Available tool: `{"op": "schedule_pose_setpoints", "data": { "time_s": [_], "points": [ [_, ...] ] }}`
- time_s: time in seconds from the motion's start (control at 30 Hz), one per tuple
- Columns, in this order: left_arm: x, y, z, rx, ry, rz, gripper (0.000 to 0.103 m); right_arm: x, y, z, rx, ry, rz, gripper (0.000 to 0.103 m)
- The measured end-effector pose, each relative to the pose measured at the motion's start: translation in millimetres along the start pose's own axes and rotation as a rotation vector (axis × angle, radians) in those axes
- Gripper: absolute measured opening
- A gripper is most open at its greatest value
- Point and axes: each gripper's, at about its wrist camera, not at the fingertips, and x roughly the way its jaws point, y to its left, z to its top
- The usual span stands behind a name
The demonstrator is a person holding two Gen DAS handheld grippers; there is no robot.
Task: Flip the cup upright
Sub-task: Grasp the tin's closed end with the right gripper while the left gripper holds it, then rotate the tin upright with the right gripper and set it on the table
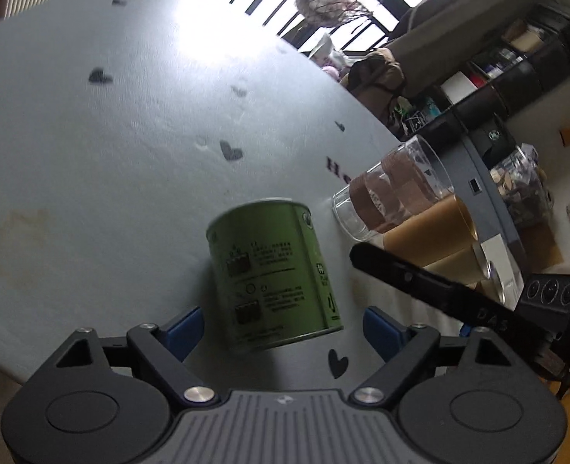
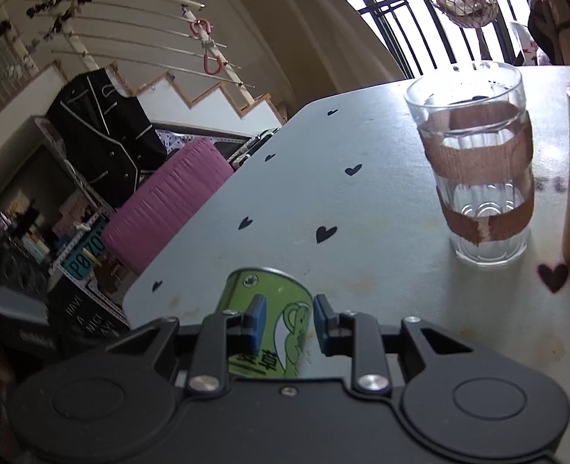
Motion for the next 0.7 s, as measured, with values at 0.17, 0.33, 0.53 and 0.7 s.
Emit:
{"op": "schedule_pose_setpoints", "data": {
  "time_s": [0.17,0.33,0.53,0.7],
  "points": [
    [8,2,0,-0.026,0.016,-0.004,0.074,8,-2,10,0.069,0.039,0.026,0.037],
    [5,-1,-1,0.015,0.008,0.008,0.074,29,-8,20,0.210,0.100,0.030,0.076],
    [3,-3,-2,0.051,0.009,0.009,0.073,64,-15,25,0.323,0.233,0.064,0.076],
    [3,-4,-5,0.104,0.002,0.004,0.073,83,-26,23,0.406,0.332,0.065,0.076]
  ]
}}
